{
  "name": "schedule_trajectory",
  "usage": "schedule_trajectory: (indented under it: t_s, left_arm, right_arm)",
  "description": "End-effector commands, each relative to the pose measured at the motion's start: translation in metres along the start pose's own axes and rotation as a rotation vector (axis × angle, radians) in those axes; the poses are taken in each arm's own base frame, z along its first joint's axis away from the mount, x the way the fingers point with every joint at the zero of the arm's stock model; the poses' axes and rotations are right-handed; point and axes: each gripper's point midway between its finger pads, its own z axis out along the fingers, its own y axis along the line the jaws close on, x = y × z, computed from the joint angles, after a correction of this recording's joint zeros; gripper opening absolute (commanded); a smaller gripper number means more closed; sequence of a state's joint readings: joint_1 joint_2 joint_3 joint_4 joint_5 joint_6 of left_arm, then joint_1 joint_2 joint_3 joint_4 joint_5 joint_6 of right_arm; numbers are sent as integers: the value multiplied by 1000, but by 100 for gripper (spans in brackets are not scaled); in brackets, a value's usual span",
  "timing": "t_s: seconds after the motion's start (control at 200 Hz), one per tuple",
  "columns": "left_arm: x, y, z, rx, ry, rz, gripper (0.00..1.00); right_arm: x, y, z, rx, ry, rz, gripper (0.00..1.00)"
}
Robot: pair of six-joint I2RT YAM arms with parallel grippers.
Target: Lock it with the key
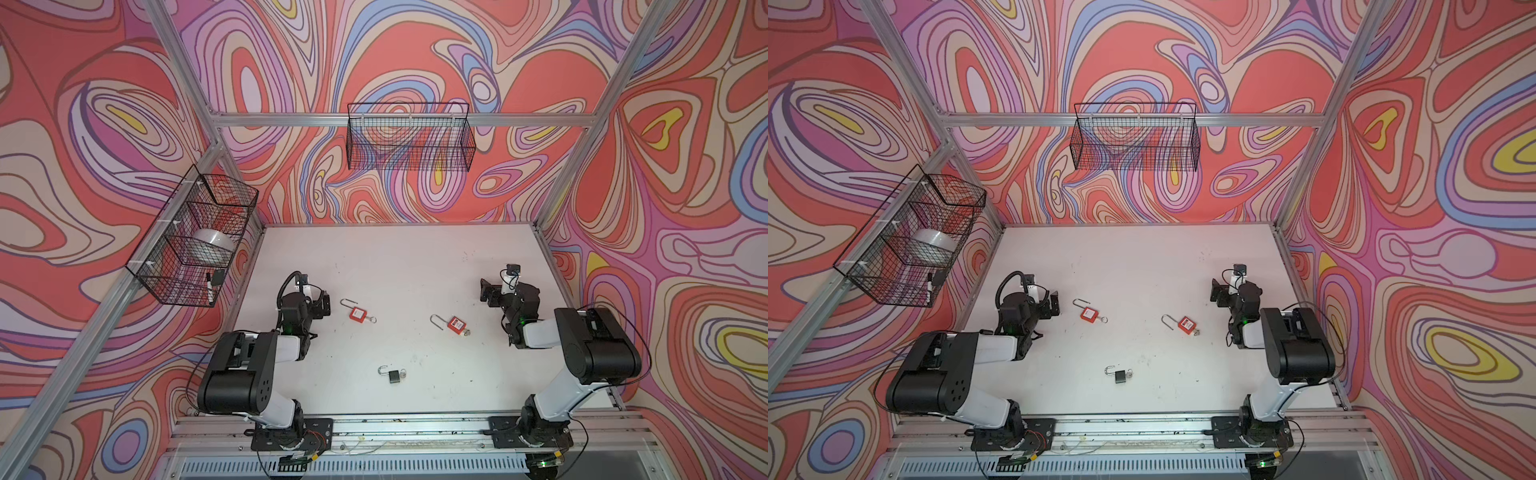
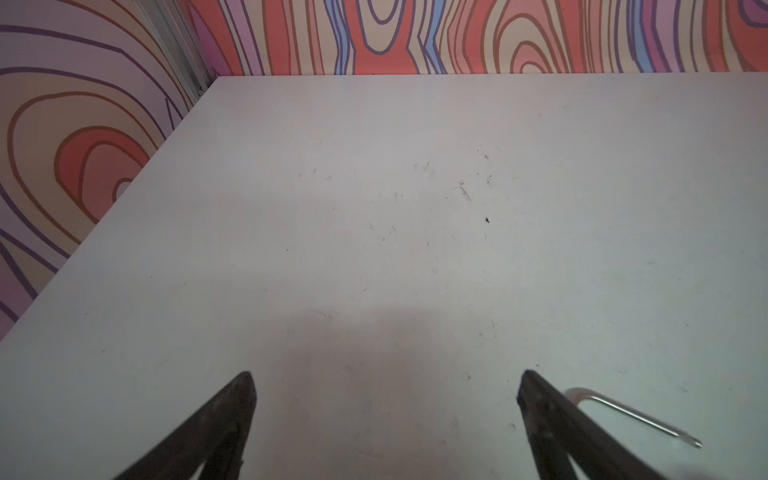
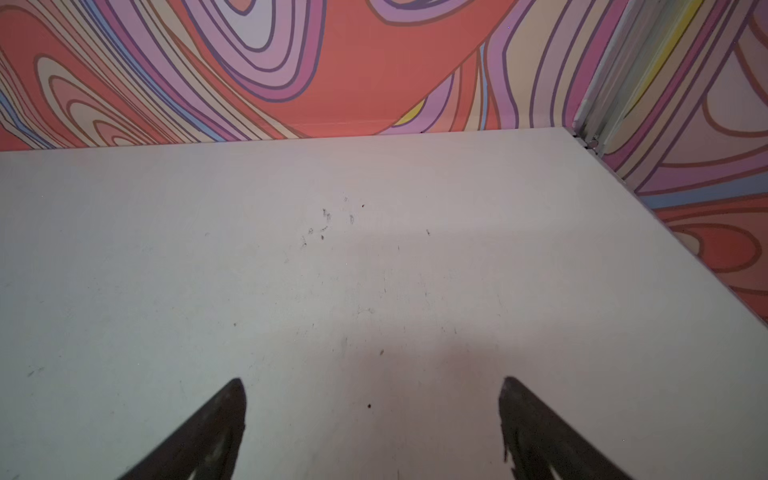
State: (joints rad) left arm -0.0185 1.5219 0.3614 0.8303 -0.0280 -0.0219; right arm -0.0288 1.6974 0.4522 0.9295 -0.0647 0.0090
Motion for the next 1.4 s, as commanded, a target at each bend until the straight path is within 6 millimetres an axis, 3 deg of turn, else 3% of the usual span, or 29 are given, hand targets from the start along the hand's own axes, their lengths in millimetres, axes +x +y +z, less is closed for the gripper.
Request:
schedule_trajectory:
  t_s: [0.0, 1.032, 1.187, 1.232, 1.322, 1.332, 1.352, 1.397]
  left_arm:
    - [-14, -1, 4, -6, -50, 22, 100]
    - [-18, -1, 1, -9, -55, 26, 100]
    - [-43, 10, -15, -142, -59, 41, 100]
    - [-51, 8, -21, -159, -54, 53, 100]
    - [-60, 2, -35, -170, -8, 61, 100]
    - [-58, 2, -37, -173, 0, 58, 100]
    - [-76, -1, -39, -172, -26, 35, 100]
    - [-79, -5, -46, -155, -13, -3, 100]
  right_arm:
    - [-8, -2, 4, -1, -29, 13, 98]
    - [-12, 1, 2, -20, -40, 5, 98]
    - [-41, 26, -9, -78, -10, -67, 98]
    - [-50, 42, -16, -101, -8, -104, 98]
    - [-65, 88, -31, -201, -28, -155, 98]
    - [-67, 95, -33, -215, -31, -164, 98]
    - [-66, 111, -37, -251, -23, -184, 98]
    - [-66, 145, -44, -320, -18, -223, 98]
